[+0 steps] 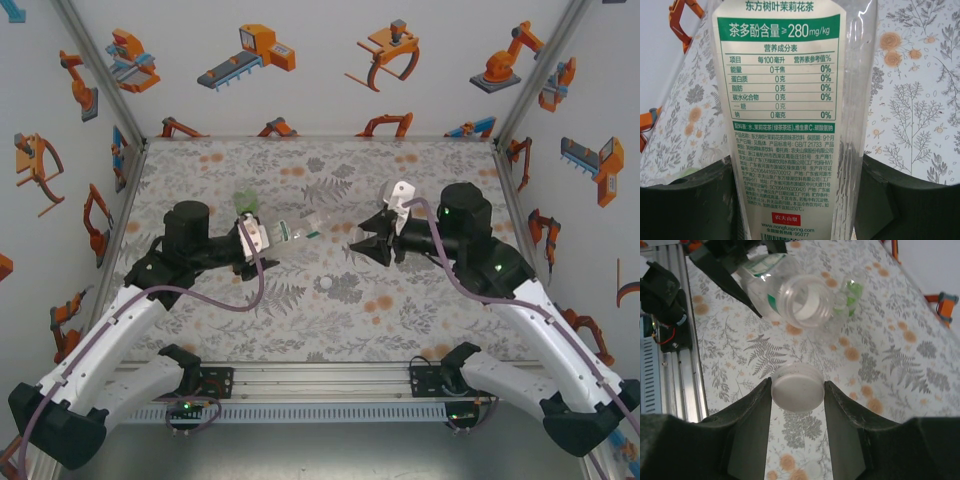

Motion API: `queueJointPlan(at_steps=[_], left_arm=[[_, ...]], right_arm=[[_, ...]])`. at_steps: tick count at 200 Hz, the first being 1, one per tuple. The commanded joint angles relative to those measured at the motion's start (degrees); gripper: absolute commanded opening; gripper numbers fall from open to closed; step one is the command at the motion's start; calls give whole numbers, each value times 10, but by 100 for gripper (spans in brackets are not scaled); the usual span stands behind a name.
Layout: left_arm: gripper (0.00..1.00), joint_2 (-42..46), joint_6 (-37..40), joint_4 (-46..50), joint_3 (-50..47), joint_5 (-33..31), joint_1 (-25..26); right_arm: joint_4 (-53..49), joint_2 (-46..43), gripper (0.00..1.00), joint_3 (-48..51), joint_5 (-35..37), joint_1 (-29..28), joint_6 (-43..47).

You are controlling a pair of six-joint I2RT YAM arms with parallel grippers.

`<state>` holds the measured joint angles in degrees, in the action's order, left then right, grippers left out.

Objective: Screw on the bottle caps

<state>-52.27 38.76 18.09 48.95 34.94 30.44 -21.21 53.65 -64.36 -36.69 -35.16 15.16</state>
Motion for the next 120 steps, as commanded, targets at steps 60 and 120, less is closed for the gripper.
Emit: queueJointPlan(at_steps=[60,120], left_arm=[[0,3,40,21,-14,68,11],[0,0,49,32,-12,74,18]], right_arm=[[33,5,14,-5,-153,3,173],[18,29,14,-31,-188,2,182]])
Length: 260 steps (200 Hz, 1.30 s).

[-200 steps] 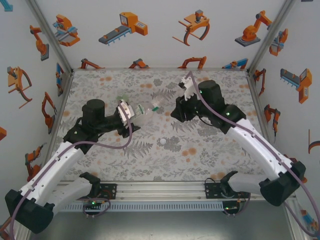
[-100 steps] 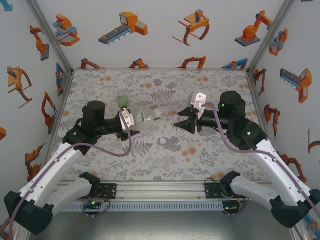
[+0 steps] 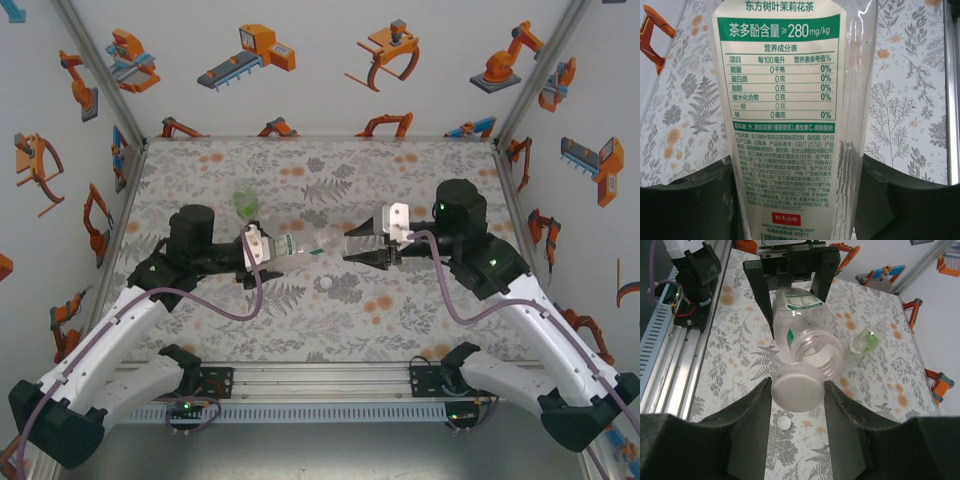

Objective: Screw on the bottle caps

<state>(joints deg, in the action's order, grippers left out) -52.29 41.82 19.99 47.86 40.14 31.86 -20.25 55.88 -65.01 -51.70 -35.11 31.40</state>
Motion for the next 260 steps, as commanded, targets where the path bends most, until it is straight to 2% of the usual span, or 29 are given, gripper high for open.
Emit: queueJointPlan(at_steps=[1,40,135,202,260], left_arm=[[0,0,19,14,-1,22,4],[0,1,29,28,1,31,13],[0,1,33,34,3,49,21],[0,1,10,25,6,31,22],[0,-6,-13,25,15,28,21]], right_arm=[[9,7,14,-24,-38,1,20],[8,19,14,-36,-45,1,26],[-71,46,14,-71,-108,0,66],[-93,54,14,-77,-77,-13,70],[-167,70,14,-105,-25,-37,120]])
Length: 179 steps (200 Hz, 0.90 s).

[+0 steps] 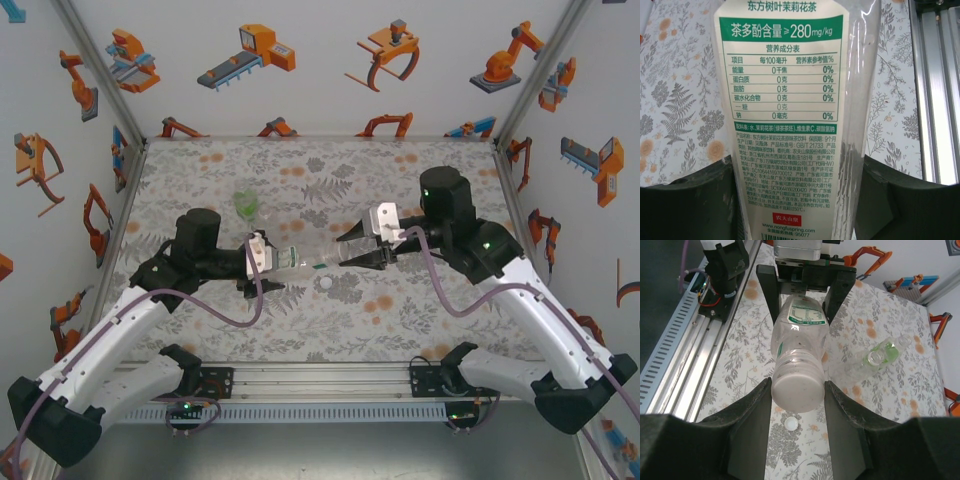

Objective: Screw on the bottle caps

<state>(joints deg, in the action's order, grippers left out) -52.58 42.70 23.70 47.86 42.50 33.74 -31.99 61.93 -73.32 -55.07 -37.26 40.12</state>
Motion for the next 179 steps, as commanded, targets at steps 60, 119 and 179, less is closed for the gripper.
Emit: queueJointPlan(at_steps=[60,119,179], left_arm=[[0,6,-1,-10,8,15,3],[0,-7,-7,8,21,36,3],[0,-23,-10,27,34,70,4]], right_arm=[[-57,14,13,-24,-15,-23,41],[-76,20,12,-28,-24,-28,50],[-92,22,10,-29,32,-45,78]])
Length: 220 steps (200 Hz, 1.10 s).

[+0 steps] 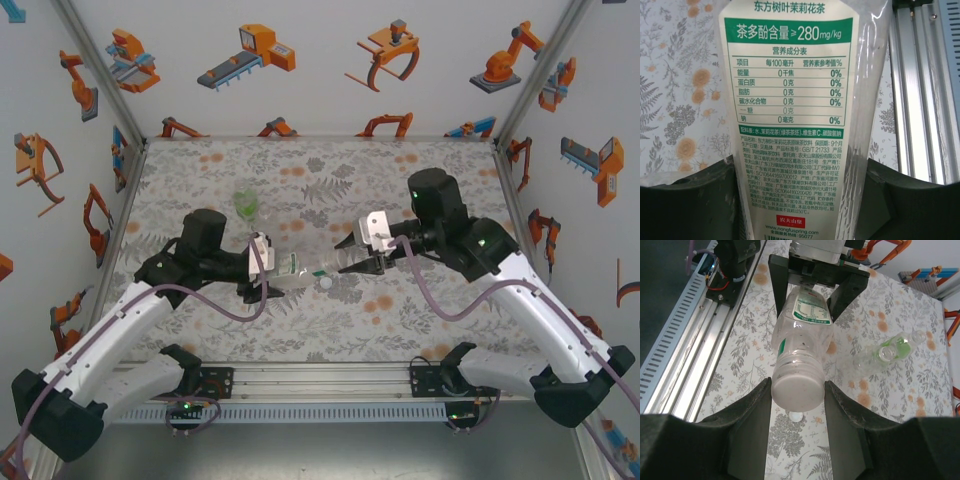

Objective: Screw on the bottle caps

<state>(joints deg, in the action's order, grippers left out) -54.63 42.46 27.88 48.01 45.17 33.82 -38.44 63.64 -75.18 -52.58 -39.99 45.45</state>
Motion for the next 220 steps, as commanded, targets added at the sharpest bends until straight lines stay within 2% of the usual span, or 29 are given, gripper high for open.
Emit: queueJointPlan(at_steps=[1,46,64,86,107,140,201,220], left_arm=[[0,-3,-8,-14,32,44,3],[0,-1,-2,-14,31,41,3],[0,6,-1,-26,24,23,3],[0,24,-7,-54,8,-10,3],[0,38,-11,-80,-6,-43,2],[0,37,-12,-91,-10,-80,3],[0,35,-20,-114,-20,-116,3],[0,31,-21,-116,-20,-125,3]], right_arm=[[-28,5,10,-10,7,-18,26],[-47,14,9,-16,-3,-25,26],[-29,12,6,-9,-13,-26,-14],[70,-3,3,30,-5,-26,-145],[186,-25,1,81,32,-26,-285],[279,-41,1,126,87,-26,-470],[281,-36,0,152,228,-26,-793],[238,-37,1,153,315,-25,-918]])
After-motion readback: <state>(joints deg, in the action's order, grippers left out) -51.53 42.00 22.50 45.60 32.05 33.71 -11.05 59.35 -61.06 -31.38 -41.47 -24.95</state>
